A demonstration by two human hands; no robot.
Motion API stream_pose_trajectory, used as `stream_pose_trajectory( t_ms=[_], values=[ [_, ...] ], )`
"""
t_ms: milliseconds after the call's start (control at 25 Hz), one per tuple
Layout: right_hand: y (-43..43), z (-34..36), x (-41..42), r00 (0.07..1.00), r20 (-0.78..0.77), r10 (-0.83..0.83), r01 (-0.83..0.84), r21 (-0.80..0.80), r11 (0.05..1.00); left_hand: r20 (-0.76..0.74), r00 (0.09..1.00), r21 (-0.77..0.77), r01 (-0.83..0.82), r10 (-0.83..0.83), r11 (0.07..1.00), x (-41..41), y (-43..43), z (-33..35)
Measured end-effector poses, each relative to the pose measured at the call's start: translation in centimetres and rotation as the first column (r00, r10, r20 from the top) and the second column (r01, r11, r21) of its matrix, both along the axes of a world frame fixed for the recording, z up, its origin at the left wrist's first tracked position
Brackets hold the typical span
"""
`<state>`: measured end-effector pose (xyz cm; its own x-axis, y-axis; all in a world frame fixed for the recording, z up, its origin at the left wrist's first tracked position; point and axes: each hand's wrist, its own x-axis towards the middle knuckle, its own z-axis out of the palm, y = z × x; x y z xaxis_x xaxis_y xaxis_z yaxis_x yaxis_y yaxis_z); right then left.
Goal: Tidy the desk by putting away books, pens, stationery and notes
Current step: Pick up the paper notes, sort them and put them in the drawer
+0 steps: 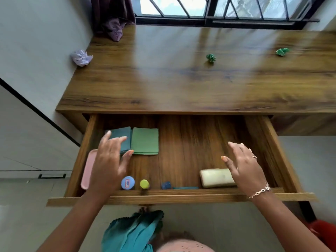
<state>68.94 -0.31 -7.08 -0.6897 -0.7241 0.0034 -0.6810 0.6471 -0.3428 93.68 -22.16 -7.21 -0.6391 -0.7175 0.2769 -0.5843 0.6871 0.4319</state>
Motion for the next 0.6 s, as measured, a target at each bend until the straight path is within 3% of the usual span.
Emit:
stream_pose_trajectory(
  t_ms=[240,600],
  values=[
    [7.2,-2.2,-1.1,0.967,-0.253,0.033,-0.054,-0.077,0.996,-0.140,0.974,0.105,-0.162,0.175,0.981,0.9,5.6,-2.3],
    [7.5,-4.7,-2.1,0.907,-0.420,0.009,-0.077,-0.143,0.987,0.069,0.962,-0.089,-0.258,0.265,0.962,-0.6,5.4,-3.4]
  ],
)
